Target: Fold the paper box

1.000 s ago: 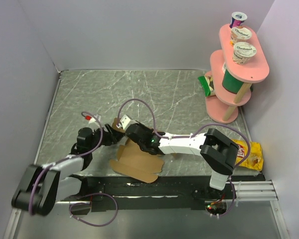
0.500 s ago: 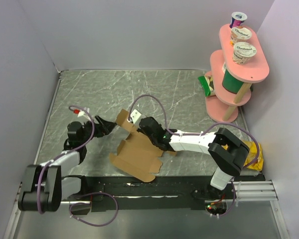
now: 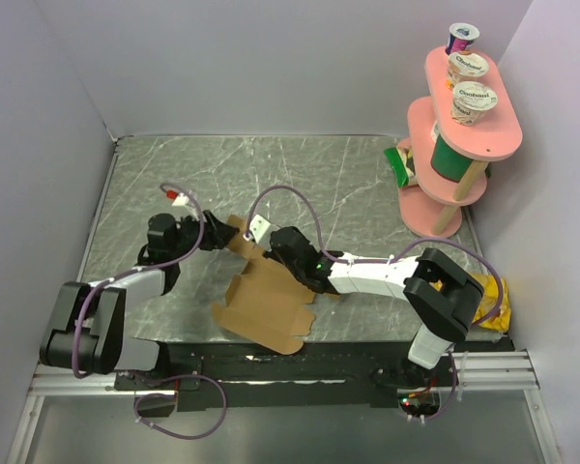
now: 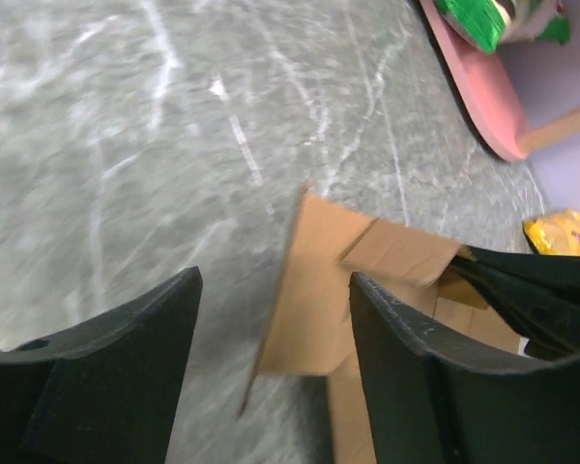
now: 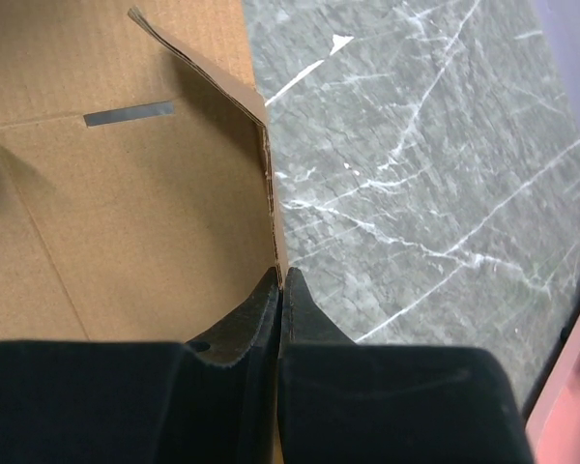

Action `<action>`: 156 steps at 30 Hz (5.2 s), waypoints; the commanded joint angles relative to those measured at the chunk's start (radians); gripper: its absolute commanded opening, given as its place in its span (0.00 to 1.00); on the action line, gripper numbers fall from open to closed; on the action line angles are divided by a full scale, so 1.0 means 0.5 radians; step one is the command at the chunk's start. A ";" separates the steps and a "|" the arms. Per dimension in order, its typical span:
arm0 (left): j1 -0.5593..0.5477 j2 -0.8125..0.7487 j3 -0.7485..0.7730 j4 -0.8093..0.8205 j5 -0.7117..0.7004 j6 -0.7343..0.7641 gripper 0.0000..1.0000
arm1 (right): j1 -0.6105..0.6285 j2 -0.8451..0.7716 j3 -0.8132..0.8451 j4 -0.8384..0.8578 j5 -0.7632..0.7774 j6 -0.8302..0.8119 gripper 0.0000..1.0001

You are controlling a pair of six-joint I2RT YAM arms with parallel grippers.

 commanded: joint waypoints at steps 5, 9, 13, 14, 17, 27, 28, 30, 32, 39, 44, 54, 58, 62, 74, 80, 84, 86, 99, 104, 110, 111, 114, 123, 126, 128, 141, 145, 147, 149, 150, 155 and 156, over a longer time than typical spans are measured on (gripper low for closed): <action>-0.245 0.078 0.184 -0.079 -0.246 0.282 0.30 | 0.043 -0.041 0.026 0.124 0.144 -0.144 0.00; -0.389 -0.002 0.092 -0.073 -0.448 0.349 0.12 | 0.122 0.038 0.050 0.155 0.314 -0.123 0.00; -0.612 -0.164 -0.071 -0.034 -0.894 0.389 0.02 | 0.181 0.100 0.072 0.179 0.507 -0.062 0.00; -0.656 -0.241 -0.144 -0.015 -0.960 0.392 0.01 | 0.193 0.112 0.072 0.197 0.553 -0.046 0.00; -0.806 -0.385 -0.258 0.025 -1.198 0.432 0.01 | 0.221 0.122 0.069 0.210 0.664 0.030 0.15; -1.027 -0.705 -0.418 0.117 -1.494 0.622 0.01 | 0.193 -0.519 0.016 -0.828 0.536 1.234 0.86; -1.061 -0.702 -0.415 0.126 -1.500 0.634 0.01 | 0.187 -0.590 0.013 -0.924 0.477 1.346 0.85; -1.128 -0.677 -0.418 0.184 -1.604 0.668 0.01 | 0.175 -0.771 0.026 -1.135 0.367 1.648 0.85; -1.187 -0.644 -0.412 0.264 -1.718 0.717 0.01 | 0.160 -0.905 0.047 -1.207 0.202 1.815 0.85; -1.573 -0.438 -0.451 0.769 -2.304 1.006 0.01 | -0.177 -1.060 -0.026 -0.944 -0.669 2.685 0.83; -1.693 -0.312 -0.479 1.003 -2.497 1.153 0.01 | -0.322 -1.164 -0.195 -0.668 -0.649 3.027 0.81; -1.859 -0.214 -0.537 1.319 -2.651 1.291 0.01 | -0.472 -1.127 -0.545 -0.236 -0.600 3.901 0.80; -1.883 -0.208 -0.550 1.363 -2.660 1.319 0.01 | -0.522 -1.032 -0.612 -0.091 -0.579 4.092 0.79; -1.908 -0.192 -0.562 1.421 -2.682 1.355 0.01 | -0.549 -0.913 -0.505 -0.097 -0.576 4.151 0.79; -1.945 -0.165 -0.599 1.550 -2.743 1.420 0.01 | -0.620 -0.572 -0.248 -0.091 -0.576 4.225 0.79; -1.942 -0.134 -0.586 1.574 -2.777 1.411 0.01 | -0.620 -0.428 -0.168 -0.125 -0.692 4.203 0.67; -1.942 -0.128 -0.589 1.593 -2.795 1.399 0.01 | -0.605 -0.369 -0.155 -0.152 -0.747 4.163 0.60; -1.942 -0.134 -0.586 1.584 -2.804 1.392 0.01 | -0.595 -0.348 -0.171 -0.161 -0.766 4.178 0.62; -1.945 -0.079 -0.583 1.620 -2.835 1.435 0.01 | -0.580 -0.213 -0.070 -0.305 -0.784 4.310 0.65; -1.942 -0.091 -0.593 1.630 -2.841 1.411 0.01 | -0.571 -0.170 -0.048 -0.315 -0.757 4.313 0.46; -1.945 -0.103 -0.571 1.556 -2.829 1.343 0.03 | -0.525 -0.121 -0.036 -0.287 -0.708 4.265 0.18; -1.938 -0.116 -0.574 1.526 -2.817 1.316 0.06 | -0.519 -0.118 -0.033 -0.284 -0.665 4.243 0.13; -1.890 -0.210 -0.571 1.336 -2.728 1.179 0.28 | -0.515 -0.130 -0.069 -0.150 -0.582 4.154 0.02; -1.570 -0.888 -0.611 0.489 -2.004 0.559 0.77 | -0.534 -0.188 -0.391 0.754 -0.340 3.700 0.00; -1.436 -1.023 -0.596 0.240 -1.775 0.360 0.79 | -0.564 -0.139 -0.529 1.220 -0.364 3.516 0.00; -1.304 -1.070 -0.596 0.157 -1.603 0.273 0.78 | -0.595 -0.072 -0.634 1.439 -0.431 3.442 0.00; -1.248 -1.006 -0.648 -0.033 -1.485 0.122 0.77 | -0.764 0.112 -0.931 2.213 -0.692 3.267 0.00; -1.248 -0.767 -0.590 0.116 -1.470 0.104 0.76 | -0.795 0.158 -0.974 2.284 -0.711 3.264 0.00; -1.221 -0.659 -0.556 0.160 -1.445 0.043 0.75 | -0.813 0.186 -1.002 2.327 -0.714 3.273 0.00; -1.135 -0.659 -0.589 0.282 -1.396 -0.012 0.72 | -0.825 0.174 -1.017 2.330 -0.711 3.270 0.00; -1.089 -0.677 -0.608 0.316 -1.314 -0.028 0.70 | -0.831 0.162 -1.033 2.303 -0.708 3.261 0.00; -0.730 -0.699 -0.596 0.323 -0.973 -0.016 0.65 | -0.847 0.085 -1.054 2.238 -0.711 3.221 0.00; -0.693 -0.665 -0.580 0.326 -0.933 -0.013 0.63 | -0.853 0.085 -1.057 2.238 -0.714 3.221 0.00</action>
